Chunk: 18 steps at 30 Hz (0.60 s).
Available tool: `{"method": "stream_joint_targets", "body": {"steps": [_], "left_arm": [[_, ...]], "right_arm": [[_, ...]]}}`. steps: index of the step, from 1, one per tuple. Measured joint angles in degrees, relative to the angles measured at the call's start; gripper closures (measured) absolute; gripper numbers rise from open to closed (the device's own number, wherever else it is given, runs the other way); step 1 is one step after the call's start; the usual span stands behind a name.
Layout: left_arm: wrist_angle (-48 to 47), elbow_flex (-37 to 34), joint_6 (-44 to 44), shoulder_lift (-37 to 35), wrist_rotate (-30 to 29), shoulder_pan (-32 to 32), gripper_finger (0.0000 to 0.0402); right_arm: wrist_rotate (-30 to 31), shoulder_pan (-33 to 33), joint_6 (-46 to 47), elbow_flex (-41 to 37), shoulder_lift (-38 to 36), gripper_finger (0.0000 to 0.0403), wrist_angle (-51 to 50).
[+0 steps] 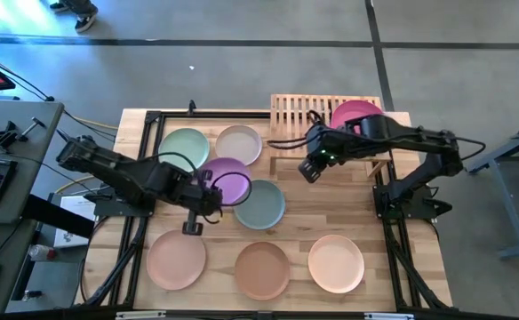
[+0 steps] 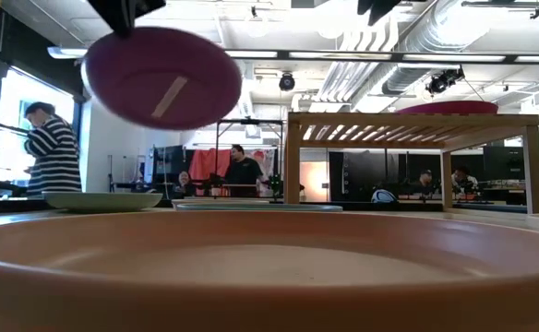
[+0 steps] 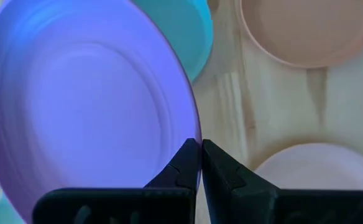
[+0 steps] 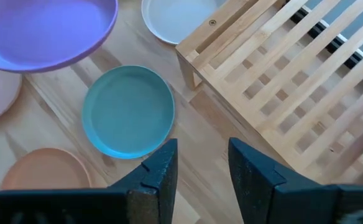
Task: Place and stack plates onto a shelf
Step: Stack the purple plate on the pink plate on the shelf
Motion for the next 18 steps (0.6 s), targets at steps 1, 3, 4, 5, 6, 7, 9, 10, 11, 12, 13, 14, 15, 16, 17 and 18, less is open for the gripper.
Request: {"method": "stream_joint_targets", "body": {"steps": [1, 3, 4, 5, 6, 7, 9, 10, 11, 12, 13, 14, 15, 16, 17, 18], "left_arm": [[-0.16, 0.63, 2.09, 0.0, -0.51, 0.0, 0.0402], [-0.92, 1.79, 6.69, 0.02, -1.6, 0.0, 0.0402], [-1.43, 2.19, 9.0, 0.02, -2.23, 0.0, 0.0402], [-1.81, 2.38, 11.08, 0.0, -2.82, 0.0, 0.0402], [-2.04, 2.43, 12.94, 0.0, -3.29, 0.0, 0.0402], [-2.19, 2.43, 14.55, 0.01, -3.7, 0.0, 0.0402], [-2.59, 2.43, 17.17, 0.02, -4.53, 0.0, 0.0402], [-2.66, 2.43, 18.41, 0.02, -4.87, 0.0, 0.0402], [-2.58, 2.43, 19.73, 0.01, -5.17, 0.0, 0.0401], [-2.48, 2.43, 21.13, 0.02, -5.69, -0.03, 0.0402], [-2.41, 2.43, 22.58, 0.02, -6.39, -0.04, 0.0401], [-2.37, 2.43, 23.99, 0.02, -7.35, -0.04, 0.0401], [-2.29, 2.43, 25.45, 0.04, -8.51, -0.02, 0.0402], [-2.24, 2.43, 26.98, 0.06, -9.75, -0.02, 0.0402], [-2.27, 2.43, 28.51, 0.06, -10.82, -0.02, 0.0402], [-2.23, 2.45, 30.18, 0.06, -11.67, -0.02, 0.0402]], "right_arm": [[0.11, 0.0, 0.56, 0.01, 0.57, 0.0279, 0.51], [0.32, 0.0, 2.31, 0.0, 1.54, 0.0274, 1.86], [0.34, 0.0, 2.91, 0.0, 1.91, 0.0273, 2.67], [0.31, 0.0, 3.54, 0.0, 2.17, 0.0272, 3.6], [0.28, 0.02, 3.89, 0.0, 2.47, 0.0271, 4.67], [0.02, 0.02, 4.3, 0.0, 2.77, 0.027, 5.77], [-0.67, 0.02, 5.33, 0.0, 3.29, 0.0269, 7.94], [-0.84, 0.02, 5.5, 0.0, 3.49, 0.0269, 9.0], [-0.89, 0.02, 6.13, 0.0, 3.74, 0.0269, 10.26], [-0.91, 0.02, 6.71, 0.0, 3.98, 0.0269, 11.27], [-0.93, 0.02, 7.34, 0.0, 4.28, 0.0269, 11.88], [-0.91, 0.02, 7.8, 0.0, 4.66, 0.0269, 12.56], [-0.93, 0.02, 7.95, 0.0, 5.01, 0.0269, 13.22], [-0.93, 0.02, 7.98, 0.0, 5.38, 0.0269, 13.6], [-0.93, 0.02, 8.0, 0.0, 5.74, 0.0269, 13.93], [-0.93, 0.02, 8.04, 0.0, 6.0, 0.0269, 14.35]]}}
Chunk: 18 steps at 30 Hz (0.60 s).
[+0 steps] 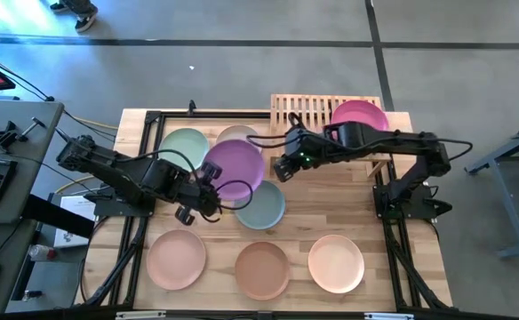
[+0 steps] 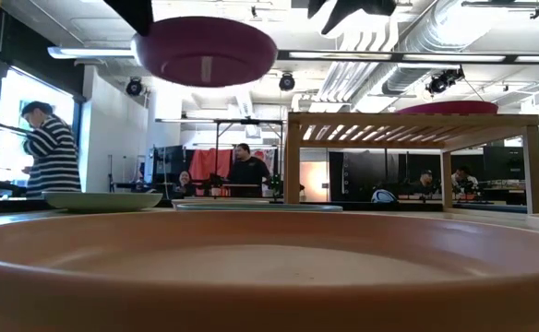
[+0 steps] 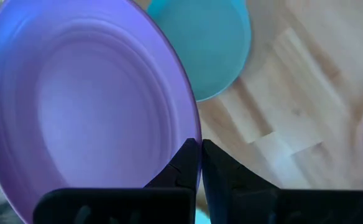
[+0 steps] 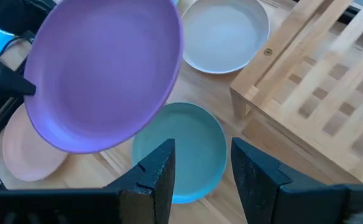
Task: Place and stack plates onto a shelf
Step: Stack the purple plate on the pink plate on the shelf
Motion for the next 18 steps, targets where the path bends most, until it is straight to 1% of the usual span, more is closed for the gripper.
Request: {"method": "stream_joint_targets", "body": {"steps": [7, 13, 18], "left_arm": [[0.44, 0.0, 6.6, 0.02, -1.86, 0.02, 0.0401], [0.96, 0.0, 9.64, 0.04, -4.68, 0.03, 0.0401], [3.12, 0.02, 11.77, 0.07, -5.16, 0.02, 0.0401]], "right_arm": [[0.02, 0.0, 1.69, 0.0, 1.41, 0.0269, 0.36], [1.36, 0.0, 2.31, 0.0, 1.85, 0.0269, 1.55], [1.78, -0.35, 2.29, 0.0, 1.8, 0.0269, 3.75]]}}
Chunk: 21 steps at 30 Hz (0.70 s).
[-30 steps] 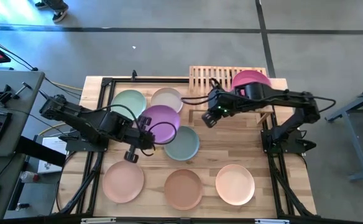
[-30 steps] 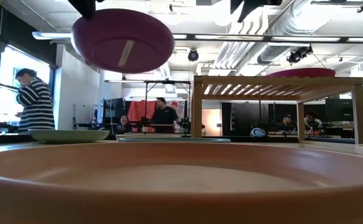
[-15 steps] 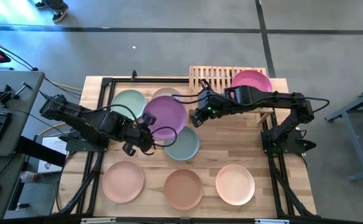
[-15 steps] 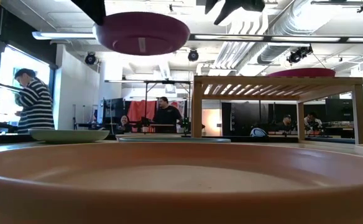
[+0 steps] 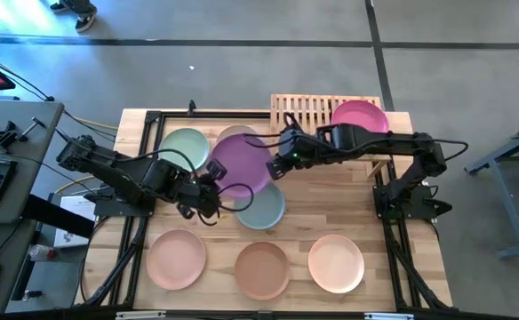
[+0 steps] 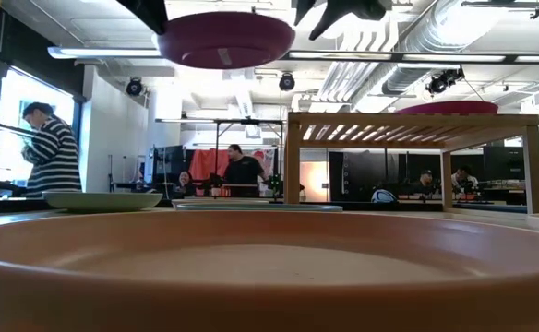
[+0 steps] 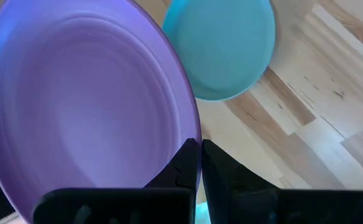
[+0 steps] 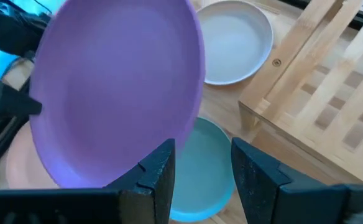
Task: Place and stack plates onto a shelf
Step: Stack the purple plate on the pink plate on the shelf
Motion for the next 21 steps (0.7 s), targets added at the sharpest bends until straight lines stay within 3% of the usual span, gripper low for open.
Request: {"method": "stream_joint_targets", "body": {"steps": [15, 21], "left_arm": [[4.73, 0.0, 3.84, 0.0, -3.08, 0.0, 0.0401], [5.89, 0.0, 3.85, 0.0, -3.06, 0.0, 0.0401]], "right_arm": [[1.92, -0.64, 0.01, 0.0, -0.02, 0.0273, 0.42], [1.57, -0.64, 0.01, 0.0, 0.27, 0.0337, 0.75]]}}
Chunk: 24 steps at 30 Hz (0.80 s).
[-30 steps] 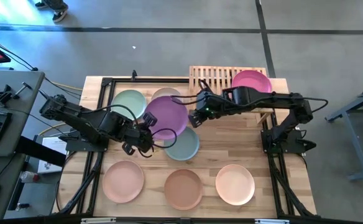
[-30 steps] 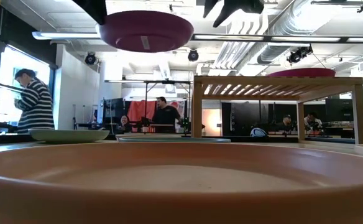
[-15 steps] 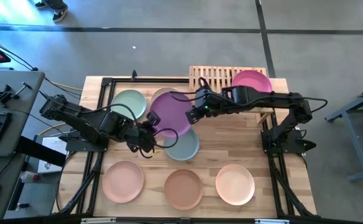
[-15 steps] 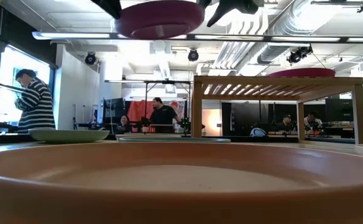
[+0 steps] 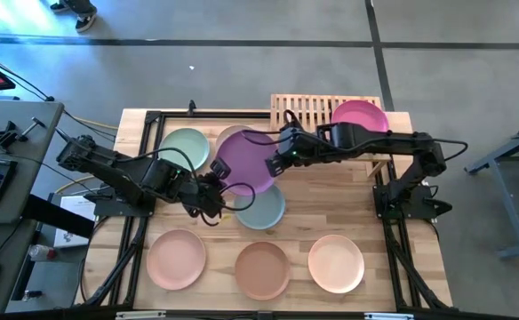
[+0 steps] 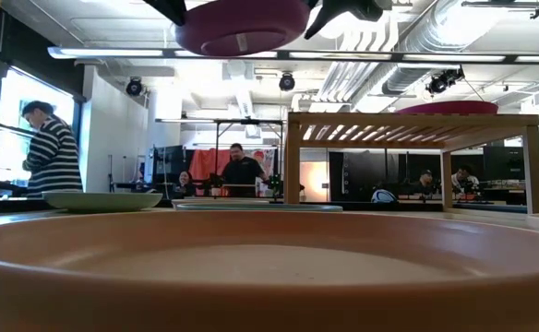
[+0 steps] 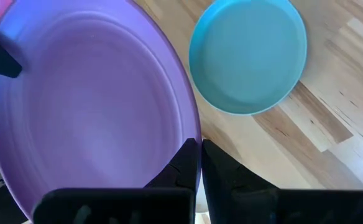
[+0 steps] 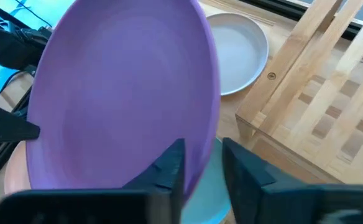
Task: Place and stack plates onto a shelf
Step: Stack the purple plate on the pink plate on the shelf
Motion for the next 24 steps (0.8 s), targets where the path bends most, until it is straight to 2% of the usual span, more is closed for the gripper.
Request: {"method": "stream_joint_targets", "body": {"steps": [4, 13, 24], "left_arm": [[0.94, 0.0, -0.01, 0.0, 0.2, -0.02, 0.0401], [1.03, 0.0, -0.3, 0.0, 0.35, 0.03, 0.039], [0.85, 0.0, -6.29, 0.31, 2.4, 1.99, 0.0334]], "right_arm": [[0.11, -0.08, -0.46, 0.0, 0.51, 0.0393, 0.41], [0.1, -0.04, -0.14, 0.0, 0.56, 0.0399, 0.48], [-0.12, -0.02, -0.17, 0.0, 0.56, 0.0402, 0.36]]}}
